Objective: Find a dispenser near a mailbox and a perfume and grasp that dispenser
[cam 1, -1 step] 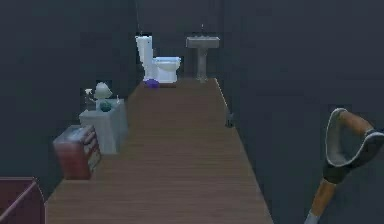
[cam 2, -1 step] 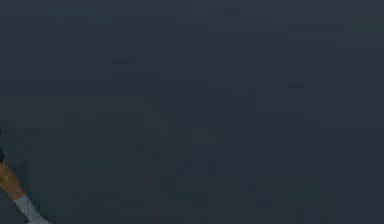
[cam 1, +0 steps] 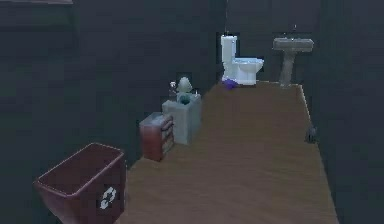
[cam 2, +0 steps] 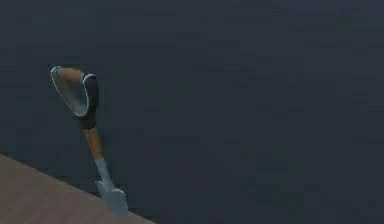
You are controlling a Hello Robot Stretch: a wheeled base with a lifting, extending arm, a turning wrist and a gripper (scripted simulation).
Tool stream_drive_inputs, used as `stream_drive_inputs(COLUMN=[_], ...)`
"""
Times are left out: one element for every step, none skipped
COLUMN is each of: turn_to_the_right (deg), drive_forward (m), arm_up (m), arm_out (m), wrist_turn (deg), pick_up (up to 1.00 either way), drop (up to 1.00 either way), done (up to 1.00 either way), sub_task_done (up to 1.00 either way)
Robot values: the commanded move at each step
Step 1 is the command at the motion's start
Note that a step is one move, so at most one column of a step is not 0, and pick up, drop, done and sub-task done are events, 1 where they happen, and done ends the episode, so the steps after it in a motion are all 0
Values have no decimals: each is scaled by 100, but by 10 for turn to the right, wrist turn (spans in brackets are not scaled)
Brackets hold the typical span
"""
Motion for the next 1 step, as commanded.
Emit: stream_drive_inputs(turn_to_the_right=[0], drive_forward=[100], arm_up=[0], arm_out=[0], wrist_turn=[0], pick_up=[0], drop=[0], done=[0], sub_task_done=[0])
